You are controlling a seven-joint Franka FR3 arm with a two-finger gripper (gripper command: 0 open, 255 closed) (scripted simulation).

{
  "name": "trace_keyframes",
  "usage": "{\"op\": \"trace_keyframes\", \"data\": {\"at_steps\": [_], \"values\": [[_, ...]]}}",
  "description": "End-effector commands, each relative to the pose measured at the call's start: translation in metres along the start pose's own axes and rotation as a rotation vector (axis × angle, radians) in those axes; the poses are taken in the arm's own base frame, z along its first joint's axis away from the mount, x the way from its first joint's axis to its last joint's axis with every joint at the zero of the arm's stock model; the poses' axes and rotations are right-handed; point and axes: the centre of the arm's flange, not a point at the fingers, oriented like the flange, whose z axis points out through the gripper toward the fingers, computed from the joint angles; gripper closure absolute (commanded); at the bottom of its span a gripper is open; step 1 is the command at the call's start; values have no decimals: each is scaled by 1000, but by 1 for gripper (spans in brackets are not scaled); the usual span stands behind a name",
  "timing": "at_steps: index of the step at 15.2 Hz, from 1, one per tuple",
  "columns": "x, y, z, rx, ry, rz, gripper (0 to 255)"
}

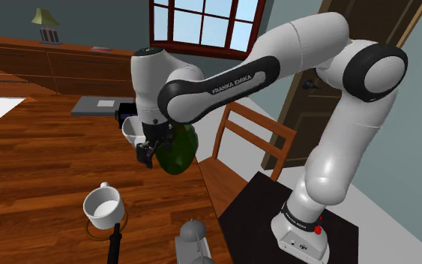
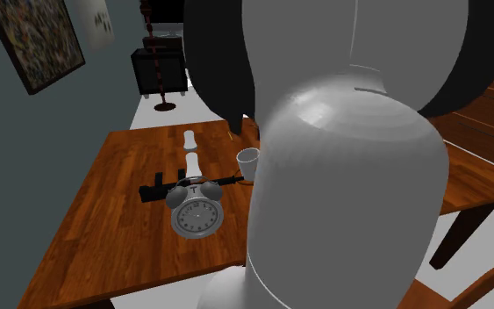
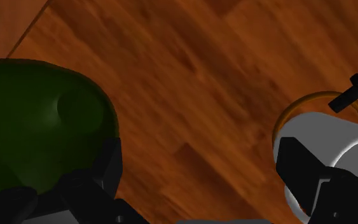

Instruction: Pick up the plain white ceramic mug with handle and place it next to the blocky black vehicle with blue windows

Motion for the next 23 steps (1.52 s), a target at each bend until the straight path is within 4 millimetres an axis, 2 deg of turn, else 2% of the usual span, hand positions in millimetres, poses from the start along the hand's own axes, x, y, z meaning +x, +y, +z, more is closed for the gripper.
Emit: {"op": "trace_keyframes", "data": {"at_steps": [1,12,19,23], "values": [[12,-22,11,-8,3,-4,0],[78,-141,66,-55,18,-30,0],[79,-139,103,-55,18,-30,0],[79,-139,106,-55,18,-30,0]]}}
